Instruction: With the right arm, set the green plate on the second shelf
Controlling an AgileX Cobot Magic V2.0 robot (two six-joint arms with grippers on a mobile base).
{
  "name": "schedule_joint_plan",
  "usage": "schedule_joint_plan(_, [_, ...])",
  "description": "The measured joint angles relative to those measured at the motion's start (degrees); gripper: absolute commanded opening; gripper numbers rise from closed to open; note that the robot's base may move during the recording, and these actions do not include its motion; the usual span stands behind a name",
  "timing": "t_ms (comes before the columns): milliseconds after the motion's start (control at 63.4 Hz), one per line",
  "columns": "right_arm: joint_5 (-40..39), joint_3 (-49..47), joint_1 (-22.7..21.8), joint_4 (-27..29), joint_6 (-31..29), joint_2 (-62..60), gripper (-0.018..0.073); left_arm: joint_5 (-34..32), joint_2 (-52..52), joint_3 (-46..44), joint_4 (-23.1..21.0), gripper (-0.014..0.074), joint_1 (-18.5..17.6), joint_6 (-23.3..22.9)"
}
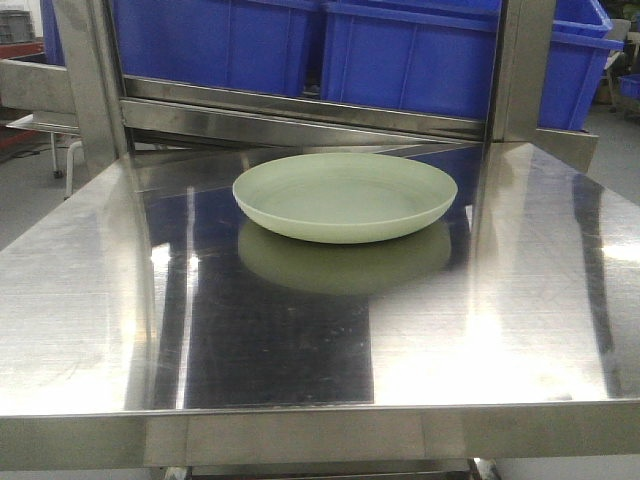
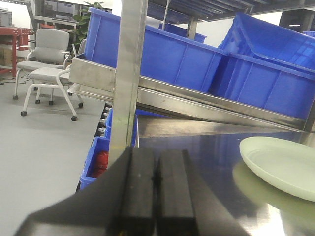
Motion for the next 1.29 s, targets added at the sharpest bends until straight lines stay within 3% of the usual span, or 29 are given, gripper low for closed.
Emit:
schedule_joint_plan(174, [8.7,-13.8,1.1,0.4,0.1,15.2,0.0079,0.0,0.0,0.0,0.0,0.013,0.0,0.0])
schedule_joint_plan(410, [15.7,-31.0,5.6,0.5,-1.3,31.4,0.0288,0.0,0.0,0.0,0.0,0.013,0.0,0.0])
schedule_joint_plan(584, [18.2,-39.5,5.9,1.8,-1.5,40.7,0.0302,0.0,0.0,0.0,0.0,0.013,0.0,0.0])
schedule_joint_plan(947, [19.4,-45.8,5.6,2.5,-1.9,52.9,0.0353,0.0,0.0,0.0,0.0,0.013,0.0,0.0])
schedule_joint_plan(1294, [19.5,-45.9,4.1,2.5,-1.9,53.4,0.0353,0.0,0.0,0.0,0.0,0.013,0.0,0.0])
